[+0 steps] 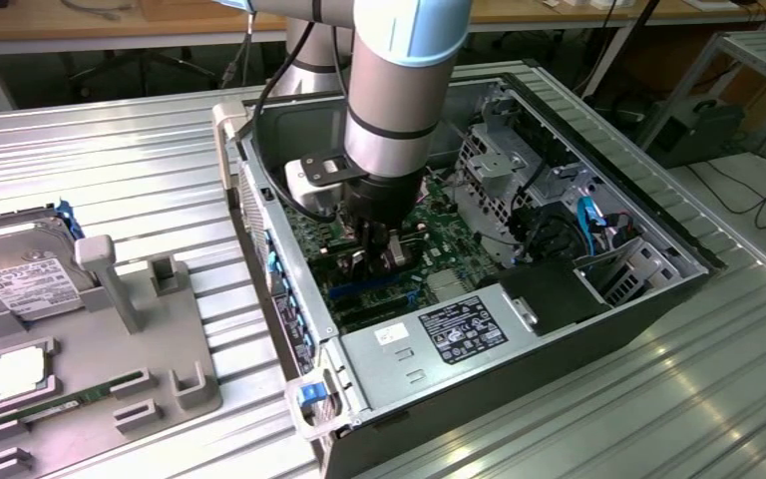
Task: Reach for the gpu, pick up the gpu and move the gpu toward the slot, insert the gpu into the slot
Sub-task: 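Insert the gpu into the slot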
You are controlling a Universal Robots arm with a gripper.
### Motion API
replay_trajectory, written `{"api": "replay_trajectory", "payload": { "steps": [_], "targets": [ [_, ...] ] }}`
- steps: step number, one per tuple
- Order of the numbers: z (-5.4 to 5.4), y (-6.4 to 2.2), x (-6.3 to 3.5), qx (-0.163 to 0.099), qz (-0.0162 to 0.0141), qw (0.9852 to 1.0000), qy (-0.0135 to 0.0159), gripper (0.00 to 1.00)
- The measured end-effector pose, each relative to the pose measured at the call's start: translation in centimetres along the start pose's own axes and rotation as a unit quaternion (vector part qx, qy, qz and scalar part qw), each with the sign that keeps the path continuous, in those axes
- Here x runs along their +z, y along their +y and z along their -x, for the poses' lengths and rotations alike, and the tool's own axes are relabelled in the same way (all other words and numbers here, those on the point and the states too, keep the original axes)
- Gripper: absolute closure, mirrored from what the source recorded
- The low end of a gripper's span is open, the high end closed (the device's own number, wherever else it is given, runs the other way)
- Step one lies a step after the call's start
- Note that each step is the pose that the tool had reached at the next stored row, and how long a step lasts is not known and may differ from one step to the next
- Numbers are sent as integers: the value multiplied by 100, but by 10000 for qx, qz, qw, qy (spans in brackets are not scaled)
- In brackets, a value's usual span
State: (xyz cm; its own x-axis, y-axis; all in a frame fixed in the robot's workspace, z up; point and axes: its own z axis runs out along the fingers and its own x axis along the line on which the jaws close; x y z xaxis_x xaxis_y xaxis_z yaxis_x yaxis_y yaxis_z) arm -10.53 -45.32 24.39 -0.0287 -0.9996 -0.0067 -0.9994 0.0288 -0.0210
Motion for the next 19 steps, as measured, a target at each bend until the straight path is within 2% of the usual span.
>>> {"api": "replay_trajectory", "payload": {
  "steps": [19],
  "targets": [
    [-3,0,23,11,0,10000,1,72]
  ]
}}
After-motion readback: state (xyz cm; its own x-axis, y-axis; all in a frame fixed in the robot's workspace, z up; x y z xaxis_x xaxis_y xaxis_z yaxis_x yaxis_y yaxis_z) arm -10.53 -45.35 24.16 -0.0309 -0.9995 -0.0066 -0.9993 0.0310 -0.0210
